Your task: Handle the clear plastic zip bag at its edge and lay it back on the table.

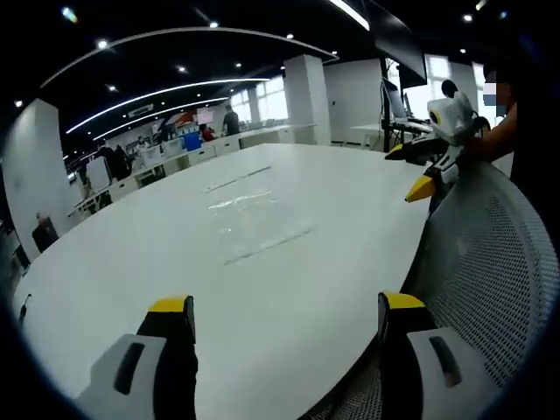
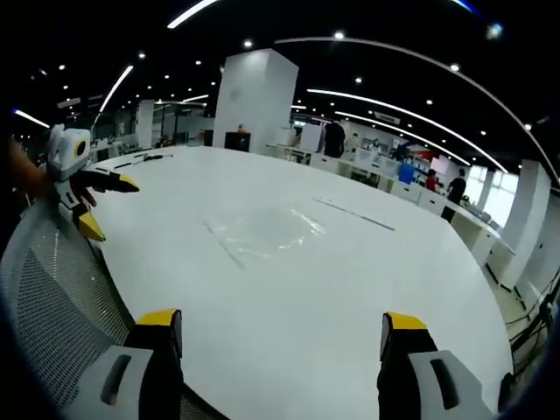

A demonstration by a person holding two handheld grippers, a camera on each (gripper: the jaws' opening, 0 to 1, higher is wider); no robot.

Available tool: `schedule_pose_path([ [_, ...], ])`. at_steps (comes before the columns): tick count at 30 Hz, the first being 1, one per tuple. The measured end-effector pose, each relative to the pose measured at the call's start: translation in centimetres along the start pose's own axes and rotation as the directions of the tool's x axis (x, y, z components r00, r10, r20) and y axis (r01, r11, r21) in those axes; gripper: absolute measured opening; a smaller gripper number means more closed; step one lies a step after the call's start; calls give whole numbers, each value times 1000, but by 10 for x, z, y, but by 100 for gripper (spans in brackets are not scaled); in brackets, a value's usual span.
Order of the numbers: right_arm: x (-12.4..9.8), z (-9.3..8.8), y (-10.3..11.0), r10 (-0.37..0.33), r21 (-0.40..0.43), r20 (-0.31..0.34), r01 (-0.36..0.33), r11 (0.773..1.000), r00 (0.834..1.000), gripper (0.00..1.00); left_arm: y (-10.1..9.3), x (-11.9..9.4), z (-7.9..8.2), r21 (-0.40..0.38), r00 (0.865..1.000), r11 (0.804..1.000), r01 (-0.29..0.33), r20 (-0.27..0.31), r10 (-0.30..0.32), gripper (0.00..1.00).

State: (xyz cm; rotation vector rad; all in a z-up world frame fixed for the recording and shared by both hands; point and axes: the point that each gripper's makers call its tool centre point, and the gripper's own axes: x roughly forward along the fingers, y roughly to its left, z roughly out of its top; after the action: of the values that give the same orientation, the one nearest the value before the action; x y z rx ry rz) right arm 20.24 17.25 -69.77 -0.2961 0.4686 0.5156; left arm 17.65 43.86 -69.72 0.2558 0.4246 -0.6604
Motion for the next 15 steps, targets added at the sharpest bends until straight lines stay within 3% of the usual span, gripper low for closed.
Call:
schedule_pose_path([
  [15,0,0,2,11,-1,3,-11,1000,1000,95,0,0,1,-1,1000,1000,-3,-2,3,88],
])
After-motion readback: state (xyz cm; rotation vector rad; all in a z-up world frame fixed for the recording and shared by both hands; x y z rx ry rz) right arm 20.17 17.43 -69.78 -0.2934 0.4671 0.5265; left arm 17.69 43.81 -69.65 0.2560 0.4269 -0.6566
